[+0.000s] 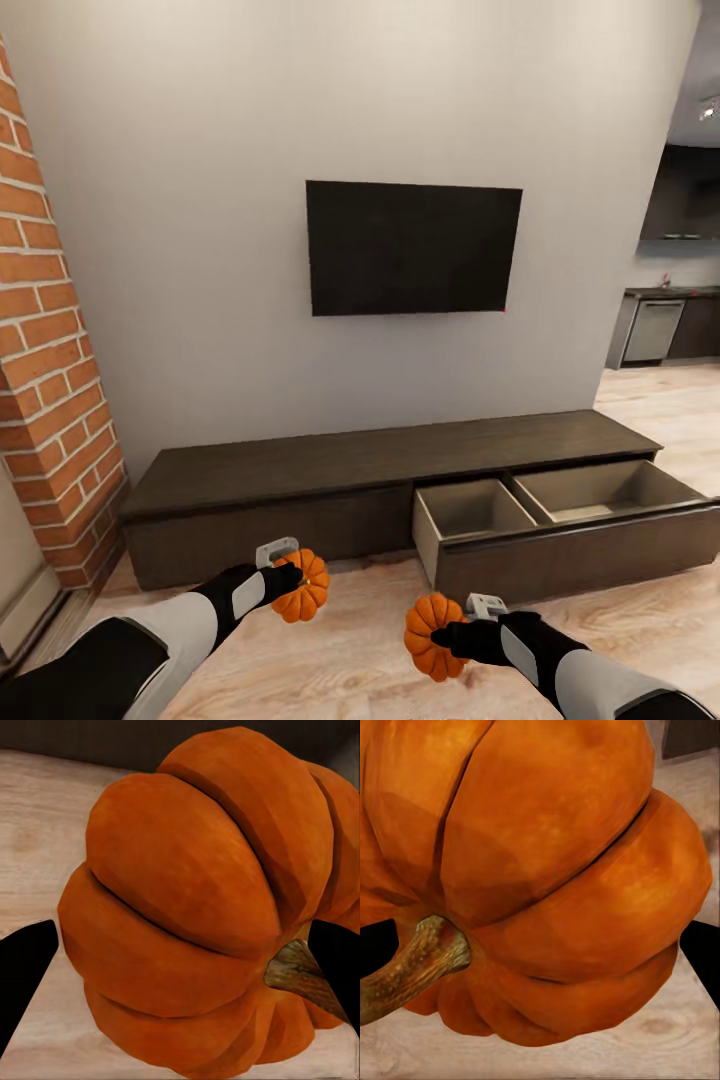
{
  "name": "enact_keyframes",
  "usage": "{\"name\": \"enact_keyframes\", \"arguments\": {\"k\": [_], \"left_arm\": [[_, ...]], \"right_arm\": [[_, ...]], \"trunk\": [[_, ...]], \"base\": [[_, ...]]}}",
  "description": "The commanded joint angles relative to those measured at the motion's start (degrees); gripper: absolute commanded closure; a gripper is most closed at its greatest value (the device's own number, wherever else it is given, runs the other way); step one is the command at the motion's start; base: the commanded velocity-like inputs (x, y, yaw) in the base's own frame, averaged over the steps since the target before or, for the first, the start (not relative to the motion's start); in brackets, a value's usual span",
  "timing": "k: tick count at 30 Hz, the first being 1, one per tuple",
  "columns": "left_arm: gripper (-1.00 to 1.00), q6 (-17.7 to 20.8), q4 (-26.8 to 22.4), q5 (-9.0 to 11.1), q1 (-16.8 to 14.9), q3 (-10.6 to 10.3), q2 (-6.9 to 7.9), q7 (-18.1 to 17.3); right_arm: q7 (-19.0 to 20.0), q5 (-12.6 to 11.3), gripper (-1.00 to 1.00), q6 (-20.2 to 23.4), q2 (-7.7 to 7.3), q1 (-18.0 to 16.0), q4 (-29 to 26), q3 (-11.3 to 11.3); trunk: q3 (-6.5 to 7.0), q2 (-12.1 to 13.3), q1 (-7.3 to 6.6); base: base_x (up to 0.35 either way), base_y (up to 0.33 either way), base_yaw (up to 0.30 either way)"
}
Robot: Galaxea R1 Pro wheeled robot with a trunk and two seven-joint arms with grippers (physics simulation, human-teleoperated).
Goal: Place each of the two pumpkins and all three candles from the living room inside a cabinet in the living room (use any cabinet), then make sure every cabinet is closed, and position the cauldron so it is next to a table in the living room.
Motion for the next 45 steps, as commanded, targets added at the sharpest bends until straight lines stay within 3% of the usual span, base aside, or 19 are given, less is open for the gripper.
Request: {"name": "enact_keyframes", "arguments": {"k": [1, 18, 34, 45], "left_arm": [[1.00, 0.1, 0.1, 0.5, -0.1, -0.3, -0.05, 0.0], [1.00, 0.1, 0.1, 0.5, -0.1, -0.3, -0.10, 0.1], [1.00, 0.1, 0.1, 0.5, -0.1, -0.3, -0.14, 0.1], [1.00, 0.1, 0.1, 0.5, -0.1, -0.3, -0.14, 0.1]], "right_arm": [[0.1, -0.8, 1.00, 0.3, -0.05, 0.0, -0.2, 0.2], [0.1, -0.8, 1.00, 0.3, 0.02, 0.0, -0.1, 0.2], [0.4, -0.8, 1.00, 0.1, -0.05, 0.0, -0.2, -0.2], [0.5, -0.8, 1.00, 0.1, -0.04, 0.0, -0.2, 0.0]], "trunk": [[-0.06, 0.0, -0.01], [-0.58, 0.0, -0.01], [-1.26, 0.0, -0.01], [-0.60, 0.0, -0.01]], "base": [[0.000, -0.301, -0.296], [0.037, -0.309, -0.261], [0.104, -0.324, -0.015], [0.104, -0.324, 0.000]]}}
